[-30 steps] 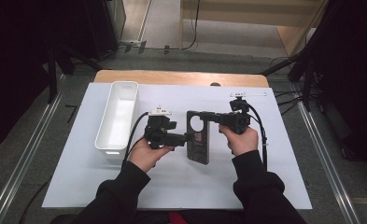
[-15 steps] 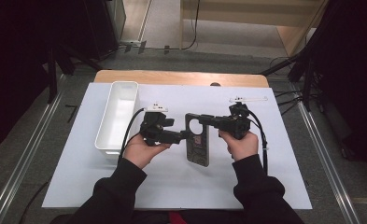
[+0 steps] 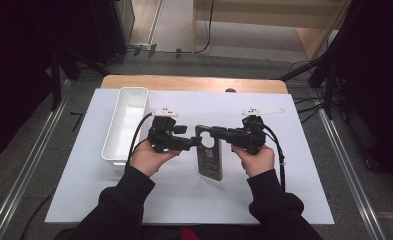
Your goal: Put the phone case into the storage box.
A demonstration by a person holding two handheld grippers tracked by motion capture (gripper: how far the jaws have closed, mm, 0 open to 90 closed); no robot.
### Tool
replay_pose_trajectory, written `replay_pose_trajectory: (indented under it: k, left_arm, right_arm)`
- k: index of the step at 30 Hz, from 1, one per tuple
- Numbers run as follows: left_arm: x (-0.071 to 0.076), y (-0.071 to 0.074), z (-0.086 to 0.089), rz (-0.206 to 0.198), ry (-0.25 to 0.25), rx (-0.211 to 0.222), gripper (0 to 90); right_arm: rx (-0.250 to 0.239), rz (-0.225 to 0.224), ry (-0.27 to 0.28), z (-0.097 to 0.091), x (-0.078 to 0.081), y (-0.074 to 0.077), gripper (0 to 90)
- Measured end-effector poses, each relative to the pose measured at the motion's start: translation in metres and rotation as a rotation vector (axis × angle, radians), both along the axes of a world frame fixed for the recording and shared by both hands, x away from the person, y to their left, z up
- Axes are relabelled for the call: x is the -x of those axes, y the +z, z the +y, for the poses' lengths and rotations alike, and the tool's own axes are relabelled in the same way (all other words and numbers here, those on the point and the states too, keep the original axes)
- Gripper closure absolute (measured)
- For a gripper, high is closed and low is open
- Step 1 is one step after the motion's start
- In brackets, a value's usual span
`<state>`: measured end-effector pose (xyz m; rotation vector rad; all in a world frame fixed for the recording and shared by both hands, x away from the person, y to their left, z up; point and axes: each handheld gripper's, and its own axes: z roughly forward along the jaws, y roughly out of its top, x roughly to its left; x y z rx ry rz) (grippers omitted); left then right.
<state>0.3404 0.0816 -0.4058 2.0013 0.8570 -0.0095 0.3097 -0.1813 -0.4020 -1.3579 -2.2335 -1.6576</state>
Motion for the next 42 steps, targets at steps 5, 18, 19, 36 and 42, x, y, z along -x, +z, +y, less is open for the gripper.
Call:
replay_pose_trajectory:
  k: [5, 18, 19, 36, 42]
  left_arm:
    - [-0.003, -0.001, -0.001, 0.019, -0.011, -0.004, 25.5]
    - [-0.005, -0.002, -0.008, 0.039, -0.030, -0.018, 35.8]
    - [-0.005, -0.002, -0.008, 0.039, -0.031, -0.018, 37.5]
    - [-0.007, -0.006, -0.008, 0.056, -0.052, -0.007, 53.0]
    - [-0.007, -0.007, -0.006, 0.057, -0.058, 0.006, 58.5]
  right_arm:
    - [0.004, -0.020, 0.006, 0.003, 0.003, 0.001, 77.8]
    - [0.007, -0.038, 0.006, 0.008, 0.009, 0.002, 77.8]
    - [0.006, -0.043, 0.005, 0.009, 0.009, 0.002, 77.8]
    - [-0.006, -0.054, 0.006, 0.012, 0.012, 0.002, 77.7]
    - [-0.020, -0.052, 0.006, 0.013, 0.012, 0.004, 77.8]
